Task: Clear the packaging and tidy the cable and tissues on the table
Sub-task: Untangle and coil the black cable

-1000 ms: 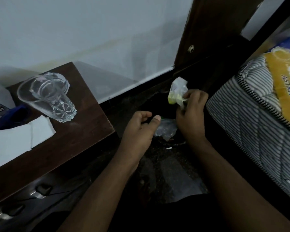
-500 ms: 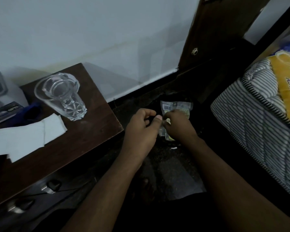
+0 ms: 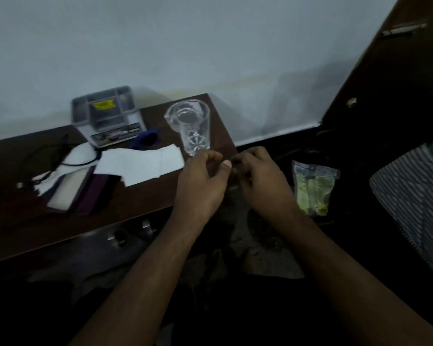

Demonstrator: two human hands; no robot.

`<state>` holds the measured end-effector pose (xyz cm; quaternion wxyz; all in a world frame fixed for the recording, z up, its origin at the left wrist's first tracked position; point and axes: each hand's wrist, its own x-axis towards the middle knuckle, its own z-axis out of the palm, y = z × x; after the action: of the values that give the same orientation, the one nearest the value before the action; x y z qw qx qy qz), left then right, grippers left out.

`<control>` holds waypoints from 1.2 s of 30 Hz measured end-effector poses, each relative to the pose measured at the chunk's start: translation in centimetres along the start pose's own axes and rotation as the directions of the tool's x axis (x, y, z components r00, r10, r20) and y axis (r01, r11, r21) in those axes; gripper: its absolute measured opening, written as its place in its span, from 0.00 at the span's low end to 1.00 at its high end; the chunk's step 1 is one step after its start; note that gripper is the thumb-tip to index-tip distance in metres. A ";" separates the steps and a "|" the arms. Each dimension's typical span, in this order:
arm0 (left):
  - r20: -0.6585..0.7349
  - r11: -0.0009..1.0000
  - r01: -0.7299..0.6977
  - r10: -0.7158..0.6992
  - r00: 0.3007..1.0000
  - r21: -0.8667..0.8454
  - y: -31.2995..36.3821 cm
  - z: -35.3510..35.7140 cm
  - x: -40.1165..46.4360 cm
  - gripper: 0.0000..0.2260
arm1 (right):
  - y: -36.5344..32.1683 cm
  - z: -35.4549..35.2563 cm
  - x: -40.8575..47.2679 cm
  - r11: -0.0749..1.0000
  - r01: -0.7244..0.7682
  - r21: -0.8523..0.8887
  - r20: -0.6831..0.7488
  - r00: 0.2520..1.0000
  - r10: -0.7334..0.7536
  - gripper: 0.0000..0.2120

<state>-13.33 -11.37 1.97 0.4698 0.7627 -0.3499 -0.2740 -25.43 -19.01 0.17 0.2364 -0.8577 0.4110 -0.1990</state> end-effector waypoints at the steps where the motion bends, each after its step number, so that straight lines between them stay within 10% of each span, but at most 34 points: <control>1: -0.024 1.000 -0.001 0.001 1.000 0.008 -0.2 -1.1 -0.2 0.11 | -1.3 0.1 0.1 1.000 0.023 0.010 -0.006 1.000 -0.023 0.14; 23: -0.400 0.972 0.173 -0.223 0.889 -0.157 -8.6 -20.1 0.4 0.01 | -21.2 12.5 6.4 0.961 0.185 0.206 0.122 0.970 -0.213 0.11; 36: -0.448 0.928 0.324 -0.371 0.813 -0.181 -12.7 -25.4 2.9 0.14 | -24.9 19.9 11.2 0.964 0.218 0.154 0.264 0.931 -0.253 0.11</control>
<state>10.86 3.66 0.58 0.5191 0.8337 -0.0652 -0.1767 7.00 -9.49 -0.14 0.3187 -0.9042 0.2544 -0.1269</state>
